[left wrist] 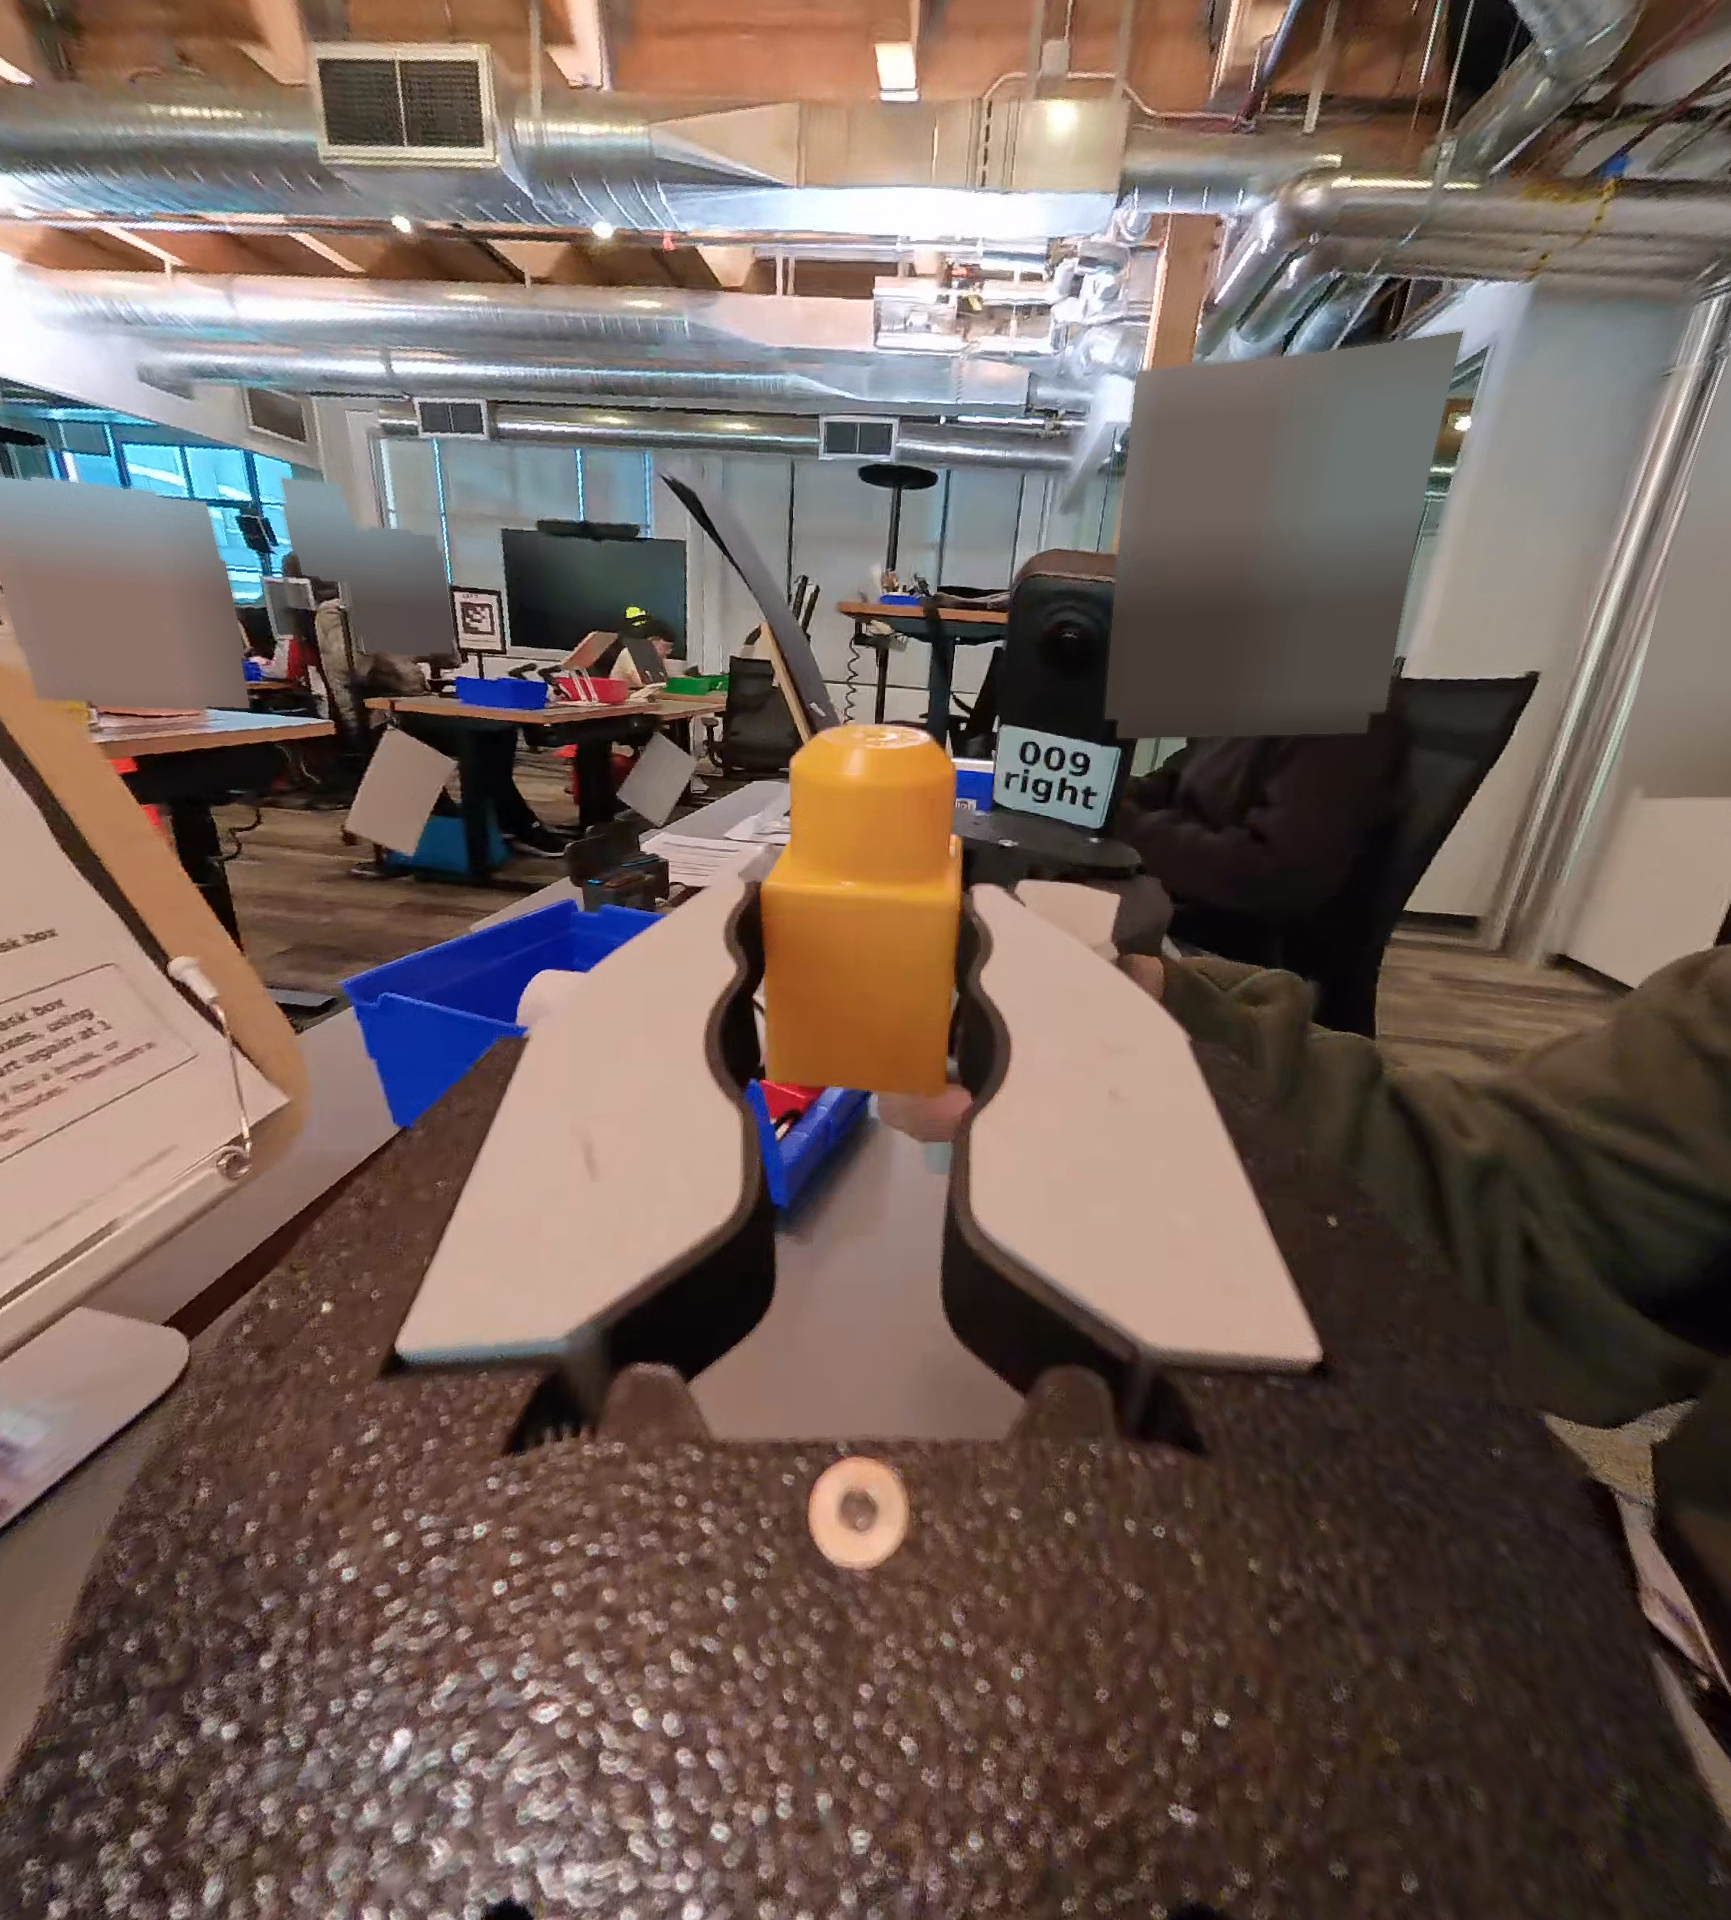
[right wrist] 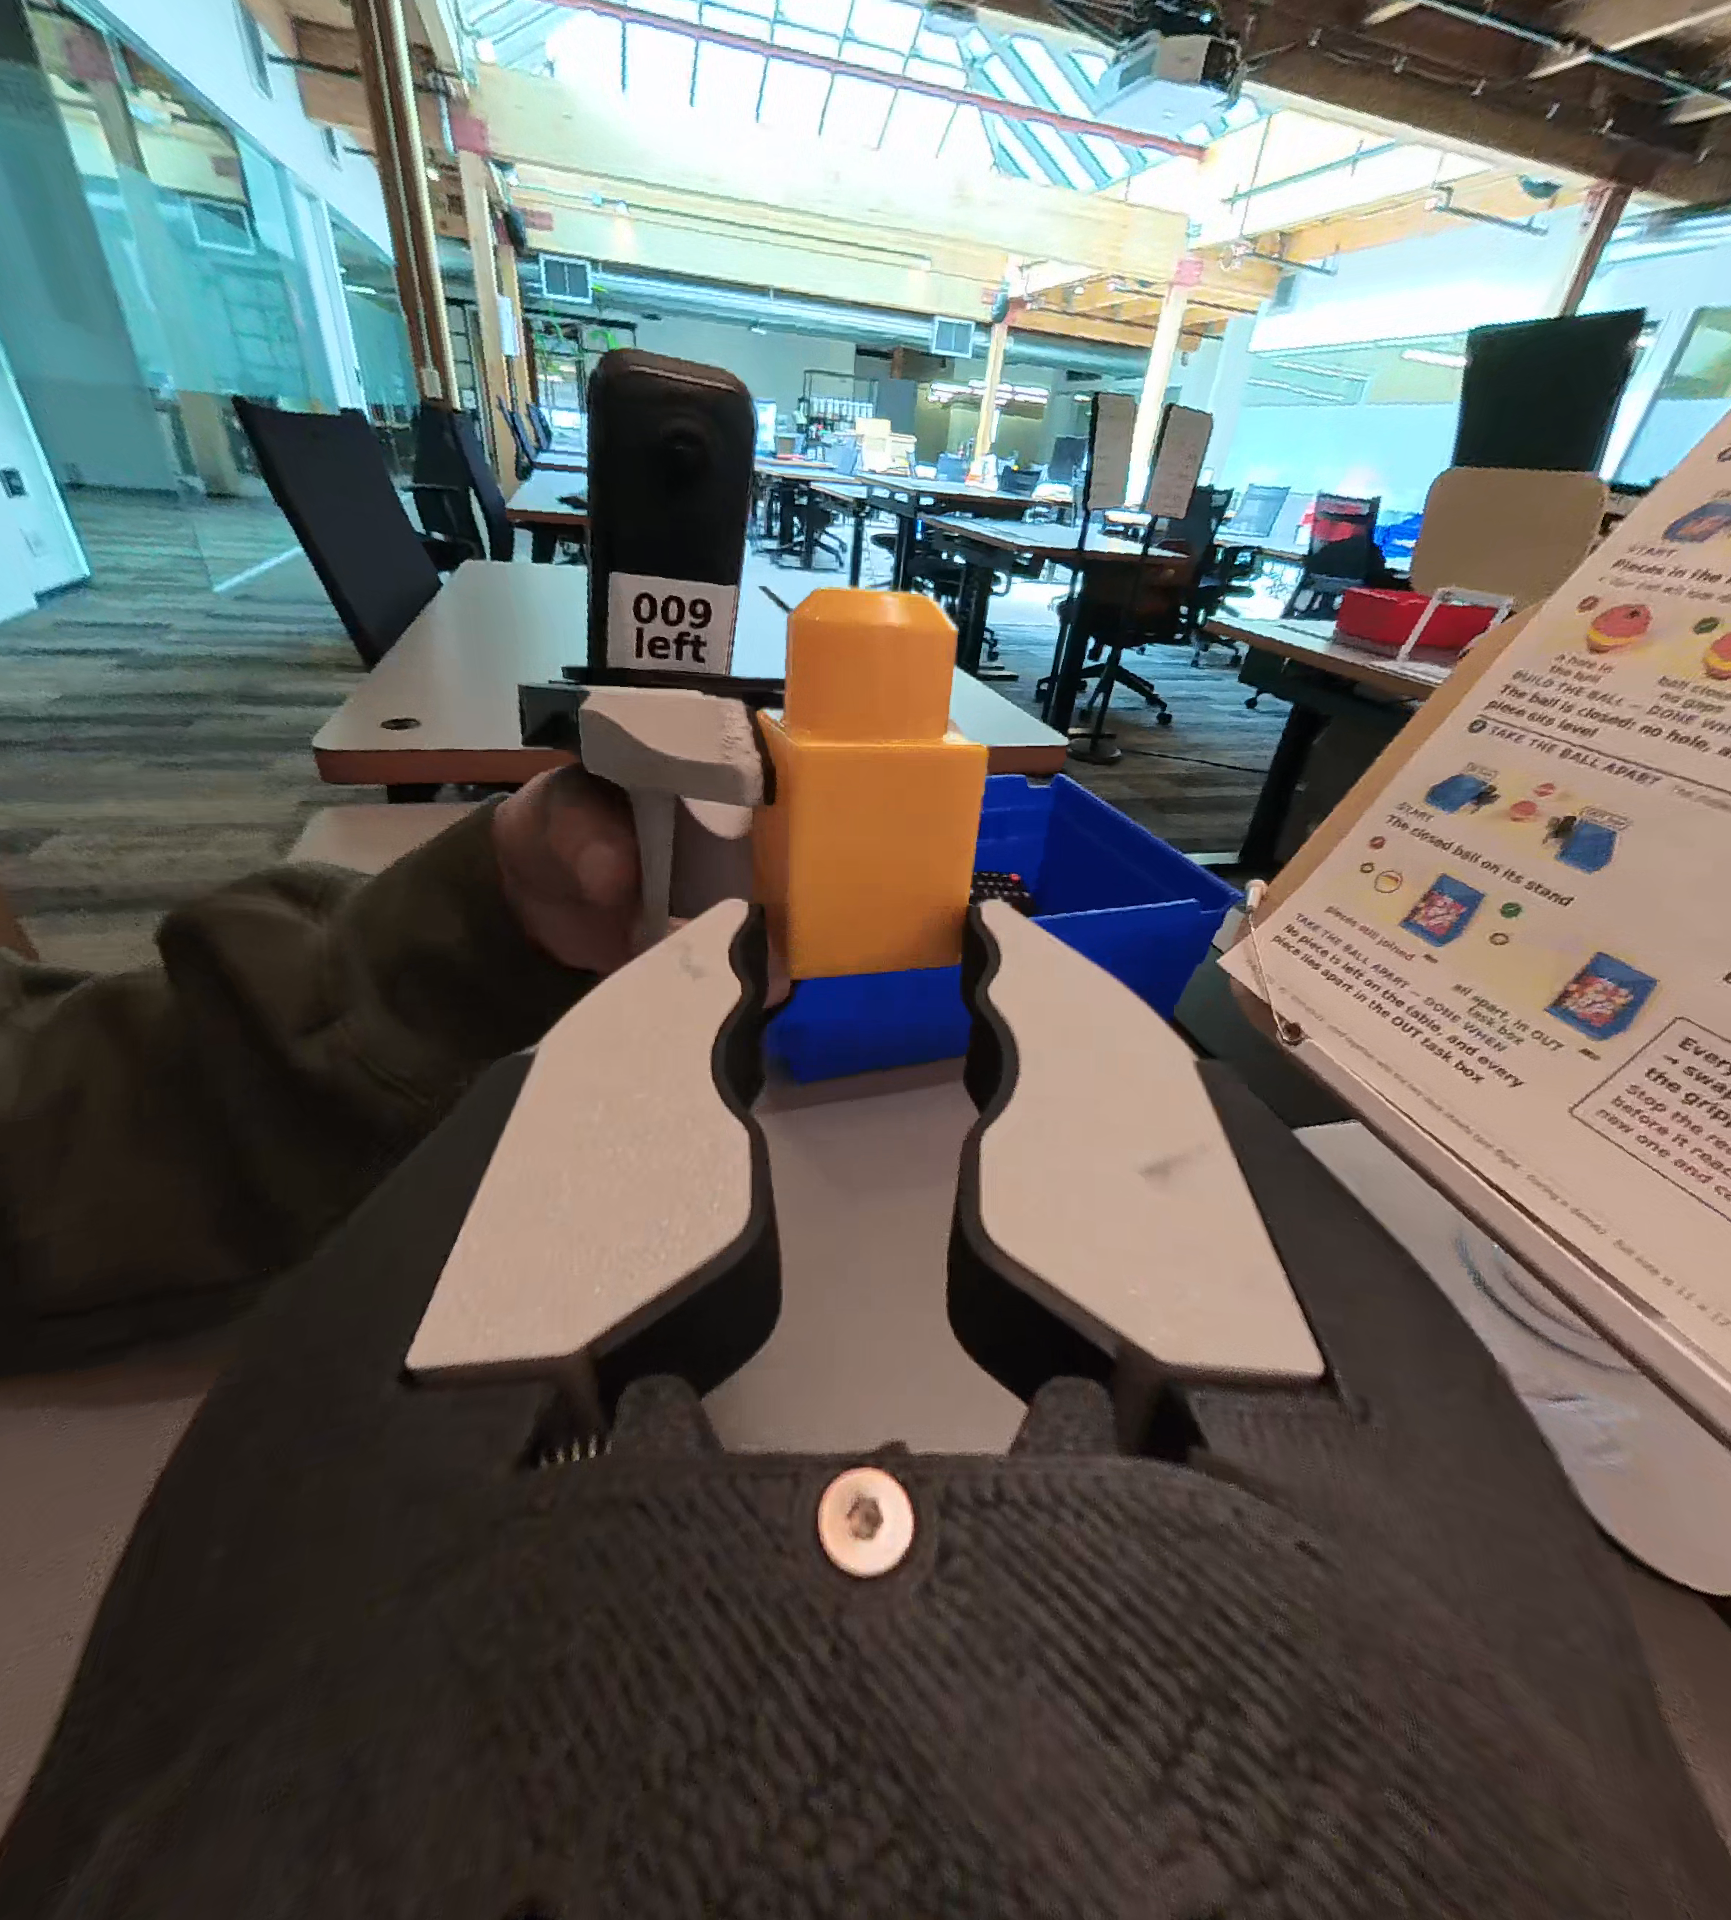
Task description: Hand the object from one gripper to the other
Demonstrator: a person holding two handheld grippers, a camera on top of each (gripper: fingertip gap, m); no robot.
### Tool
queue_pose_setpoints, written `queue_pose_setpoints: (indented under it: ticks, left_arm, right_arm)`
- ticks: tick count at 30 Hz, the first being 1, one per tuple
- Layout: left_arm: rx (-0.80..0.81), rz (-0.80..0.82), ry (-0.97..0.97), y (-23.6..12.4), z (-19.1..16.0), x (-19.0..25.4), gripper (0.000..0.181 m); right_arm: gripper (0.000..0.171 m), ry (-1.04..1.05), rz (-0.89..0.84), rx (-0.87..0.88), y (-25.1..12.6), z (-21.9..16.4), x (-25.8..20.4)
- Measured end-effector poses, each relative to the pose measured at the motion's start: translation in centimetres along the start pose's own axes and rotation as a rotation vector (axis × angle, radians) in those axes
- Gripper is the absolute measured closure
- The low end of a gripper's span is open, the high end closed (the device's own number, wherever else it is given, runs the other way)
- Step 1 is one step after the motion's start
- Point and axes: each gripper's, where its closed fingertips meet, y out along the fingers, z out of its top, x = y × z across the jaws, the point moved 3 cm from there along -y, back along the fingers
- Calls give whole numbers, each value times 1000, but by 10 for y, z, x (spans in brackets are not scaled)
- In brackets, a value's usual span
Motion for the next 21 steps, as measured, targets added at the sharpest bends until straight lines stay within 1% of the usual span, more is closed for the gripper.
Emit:
queue_pose_setpoints:
  ticks: [1,3,4,6,8,10,11,14,16,17,18,19,21]
  left_arm:
    - [-12,4,11,0,-1,0,147]
    - [-36,34,22,-1,-3,-2,146]
    - [-51,77,20,-1,-3,-7,145]
    - [-94,207,20,-3,-7,-19,137]
    - [-139,336,-14,-5,-9,-31,128]
    - [-200,387,-90,-2,-15,-33,119]
    - [-232,396,-129,1,-19,-32,118]
    - [-294,449,-227,7,-30,-32,129]
    - [-256,475,-277,12,-30,-34,137]
    - [-243,492,-276,13,-31,-37,143]
    - [-246,500,-256,13,-32,-38,145]
    - [-254,494,-244,13,-32,-38,145]
    - [-231,479,-217,12,-27,-37,145]
  right_arm:
    - [136,0,4,-15,0,-1,0]
    - [136,-37,-14,-39,0,-2,2]
    - [136,-73,-61,-52,0,-2,6]
    - [136,-173,-230,-119,-2,-5,20]
    - [136,-326,-418,-203,-6,-9,35]
    - [136,-457,-541,-277,-7,-13,42]
    - [136,-504,-572,-314,-6,-15,43]
    - [136,-594,-586,-372,1,-21,39]
    - [136,-668,-591,-421,4,-23,37]
    - [136,-690,-614,-438,4,-23,37]
    - [136,-703,-619,-451,3,-23,37]
    - [136,-706,-620,-458,3,-24,38]
    - [137,-669,-596,-409,3,-21,36]
